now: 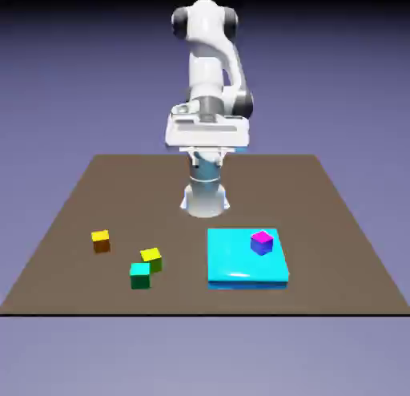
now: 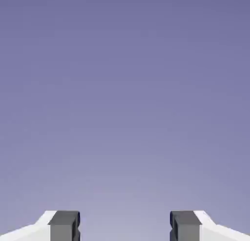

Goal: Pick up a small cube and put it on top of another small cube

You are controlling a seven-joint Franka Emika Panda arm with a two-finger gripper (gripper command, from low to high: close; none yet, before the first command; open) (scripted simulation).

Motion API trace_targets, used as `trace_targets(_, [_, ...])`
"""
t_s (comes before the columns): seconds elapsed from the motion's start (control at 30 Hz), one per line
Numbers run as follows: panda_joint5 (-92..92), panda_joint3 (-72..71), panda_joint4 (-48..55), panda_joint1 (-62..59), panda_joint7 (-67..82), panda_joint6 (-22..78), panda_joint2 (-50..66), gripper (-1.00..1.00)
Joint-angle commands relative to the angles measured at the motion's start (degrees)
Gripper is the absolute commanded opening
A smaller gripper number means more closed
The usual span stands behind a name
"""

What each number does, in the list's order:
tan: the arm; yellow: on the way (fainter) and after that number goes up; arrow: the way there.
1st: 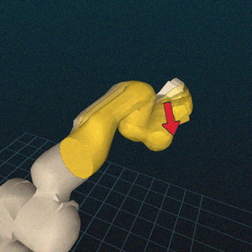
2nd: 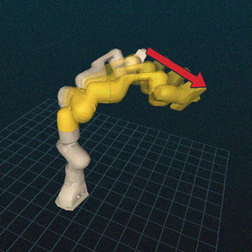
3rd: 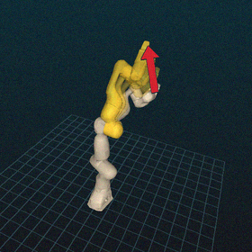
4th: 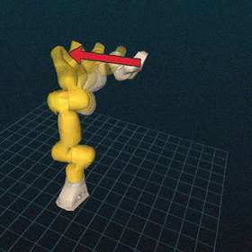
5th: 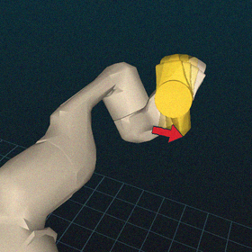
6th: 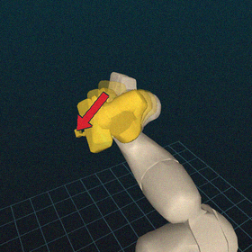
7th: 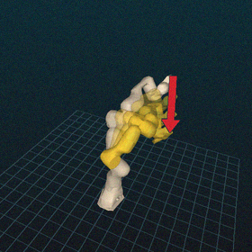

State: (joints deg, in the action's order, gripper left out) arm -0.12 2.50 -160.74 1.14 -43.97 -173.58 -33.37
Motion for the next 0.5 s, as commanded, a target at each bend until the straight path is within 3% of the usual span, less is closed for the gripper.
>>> trace_targets(0.0, [-0.1, 2.08, 0.22, 0.38, -1.26, 0.36, -0.59, 0.0])
trace_targets(0.47, [-1.46, 31.15, 3.25, 5.63, -18.82, 5.36, -8.91, 0.0])
